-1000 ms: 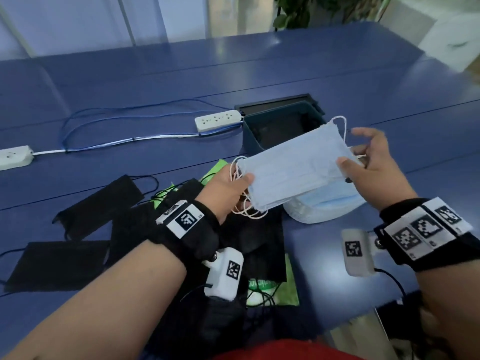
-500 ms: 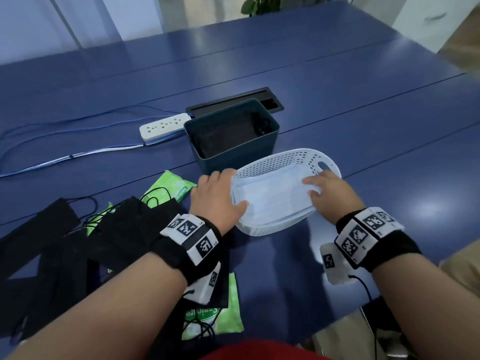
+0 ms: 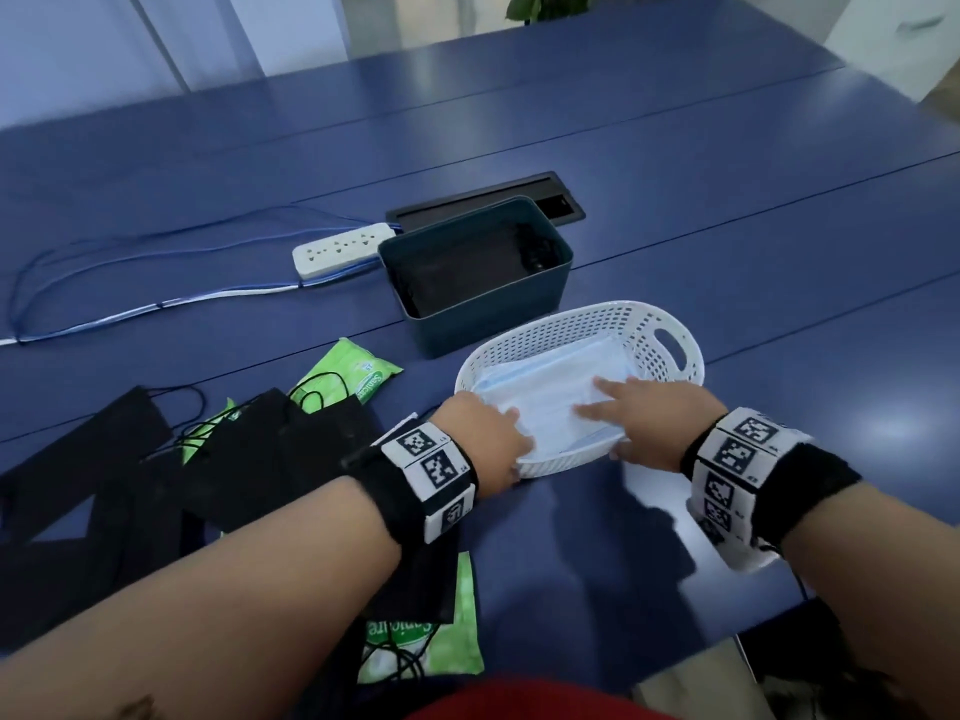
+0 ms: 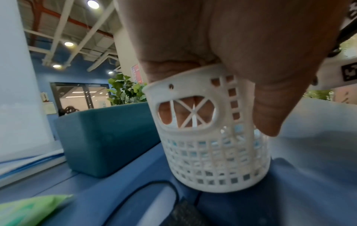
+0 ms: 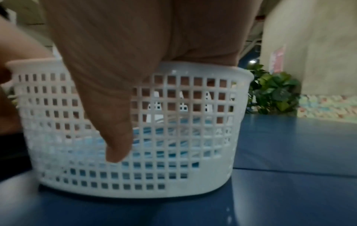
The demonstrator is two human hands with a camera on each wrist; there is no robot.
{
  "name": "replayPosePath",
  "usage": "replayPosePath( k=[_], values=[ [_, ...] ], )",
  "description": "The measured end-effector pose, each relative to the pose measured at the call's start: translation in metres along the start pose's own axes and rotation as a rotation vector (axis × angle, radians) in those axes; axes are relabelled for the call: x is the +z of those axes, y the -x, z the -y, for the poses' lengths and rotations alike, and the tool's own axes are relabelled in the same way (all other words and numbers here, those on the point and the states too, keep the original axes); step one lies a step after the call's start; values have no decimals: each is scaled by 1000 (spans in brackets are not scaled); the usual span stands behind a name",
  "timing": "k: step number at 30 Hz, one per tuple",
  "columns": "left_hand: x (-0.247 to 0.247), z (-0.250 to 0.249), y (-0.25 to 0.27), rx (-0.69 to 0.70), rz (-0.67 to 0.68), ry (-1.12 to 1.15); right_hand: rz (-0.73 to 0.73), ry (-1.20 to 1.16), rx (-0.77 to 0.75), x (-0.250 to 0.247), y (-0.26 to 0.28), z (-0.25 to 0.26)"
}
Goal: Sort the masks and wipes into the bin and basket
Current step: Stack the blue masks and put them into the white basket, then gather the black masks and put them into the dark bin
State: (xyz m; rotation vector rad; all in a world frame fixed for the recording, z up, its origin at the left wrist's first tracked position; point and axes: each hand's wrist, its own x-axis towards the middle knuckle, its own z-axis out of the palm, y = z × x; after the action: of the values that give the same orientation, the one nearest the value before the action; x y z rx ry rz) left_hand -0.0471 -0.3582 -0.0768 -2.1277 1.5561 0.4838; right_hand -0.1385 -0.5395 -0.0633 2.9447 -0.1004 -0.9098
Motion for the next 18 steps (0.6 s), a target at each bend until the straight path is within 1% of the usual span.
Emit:
replayPosePath(
  k=[3,5,7,10,12,14,16,18],
  values=[
    [-2,8,-4,-12,29,-12,23,-25,26,-3,-9,0],
    [-3,13,-5,-19,9,4,19,-51,42,-4,-14,0],
    [-2,16,0,-25,-49,62,0,-71,49,-5,-14,1],
    [3,17,19,-54,-213,191,-48,-69,50,-6,-10,0],
    [9,21,39,-107,-300,324,-72,-58,75,-8,-7,1],
    [19,30,64,-175,-380,506,-83,-106,113,-14,-2,4],
    [31,45,92,-274,-435,758,-144,-198,118,-25,5,11],
    [49,60,118,-404,-468,1060,-256,-323,80,-41,15,24]
  ],
)
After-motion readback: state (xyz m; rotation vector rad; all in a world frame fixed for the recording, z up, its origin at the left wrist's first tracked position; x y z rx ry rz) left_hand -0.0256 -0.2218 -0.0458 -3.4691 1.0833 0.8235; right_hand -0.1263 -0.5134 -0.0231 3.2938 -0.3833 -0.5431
